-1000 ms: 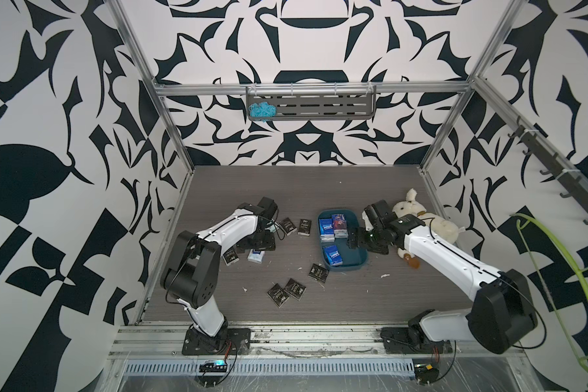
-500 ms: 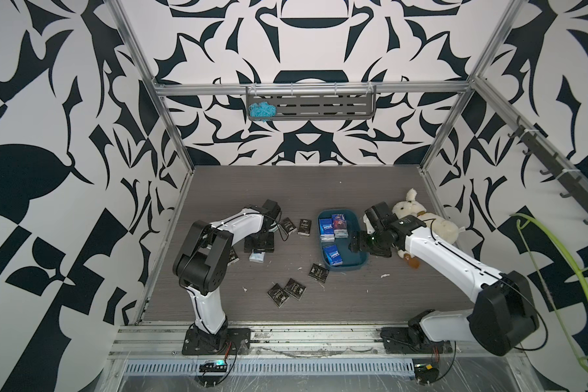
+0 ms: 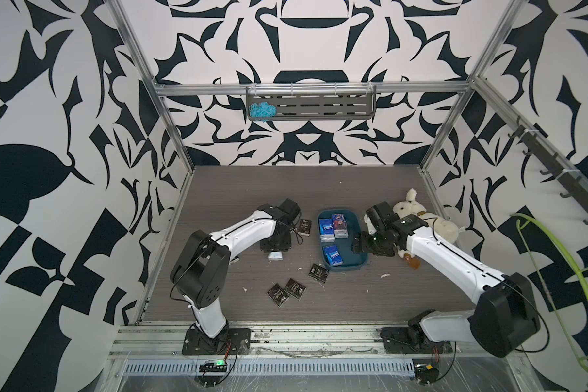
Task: Put the pocket tissues into the storage box
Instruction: Pick up the pocket tissues from the center of the board, then place the pocket tissues in the storage box.
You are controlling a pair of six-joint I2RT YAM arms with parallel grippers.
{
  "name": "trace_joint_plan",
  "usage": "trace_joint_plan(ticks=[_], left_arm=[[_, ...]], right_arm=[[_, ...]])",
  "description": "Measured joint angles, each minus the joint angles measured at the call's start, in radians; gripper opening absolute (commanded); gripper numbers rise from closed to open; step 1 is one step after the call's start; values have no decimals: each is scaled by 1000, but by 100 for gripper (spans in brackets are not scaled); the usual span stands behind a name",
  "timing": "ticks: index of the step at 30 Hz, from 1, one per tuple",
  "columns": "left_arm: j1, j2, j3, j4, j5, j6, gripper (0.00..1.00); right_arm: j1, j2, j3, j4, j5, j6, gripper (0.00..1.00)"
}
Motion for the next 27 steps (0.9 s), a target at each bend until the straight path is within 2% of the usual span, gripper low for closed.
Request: trace_joint_plan(ticks=[7, 11, 19, 27], left_arm=[[-269, 45, 206, 5, -6, -241, 43], [-351, 139, 333, 21, -20, -337, 44], [-367, 284, 437, 24, -73, -457, 45], [-356, 362, 529, -23, -145, -484, 47]], right_arm=[[-33, -12, 0, 5, 11, -26, 91], [-42, -50, -4, 10, 7, -30, 91], [-45, -142, -44, 14, 3, -29, 91], [-50, -215, -88, 14, 5, -25, 92]])
